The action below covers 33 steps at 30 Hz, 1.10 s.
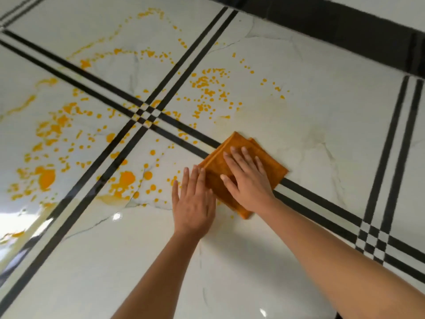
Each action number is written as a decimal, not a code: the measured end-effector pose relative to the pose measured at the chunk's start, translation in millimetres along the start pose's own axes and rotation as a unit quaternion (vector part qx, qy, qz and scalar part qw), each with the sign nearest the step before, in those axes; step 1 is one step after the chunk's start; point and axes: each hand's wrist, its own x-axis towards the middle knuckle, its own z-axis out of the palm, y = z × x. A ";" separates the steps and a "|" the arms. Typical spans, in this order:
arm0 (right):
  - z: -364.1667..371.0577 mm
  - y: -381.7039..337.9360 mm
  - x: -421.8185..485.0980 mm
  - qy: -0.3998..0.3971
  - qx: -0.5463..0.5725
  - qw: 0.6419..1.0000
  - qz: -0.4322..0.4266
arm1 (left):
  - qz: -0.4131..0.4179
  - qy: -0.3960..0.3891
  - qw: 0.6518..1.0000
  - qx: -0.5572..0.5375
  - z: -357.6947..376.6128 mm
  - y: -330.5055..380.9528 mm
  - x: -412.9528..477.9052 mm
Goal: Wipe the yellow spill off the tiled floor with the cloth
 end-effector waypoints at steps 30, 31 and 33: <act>27.2 -76.3 10.6 -0.085 -0.125 0.969 -0.194 | -0.263 -0.005 0.965 0.019 -20.6 -64.0 -106.2; 27.3 -77.4 18.3 -0.068 -0.113 0.986 -0.098 | -0.261 -0.003 0.965 0.014 -21.5 -65.1 -106.5; 33.7 -93.6 17.4 -0.042 -0.091 0.995 -0.012 | -0.261 -0.012 0.965 0.011 -20.9 -63.0 -104.7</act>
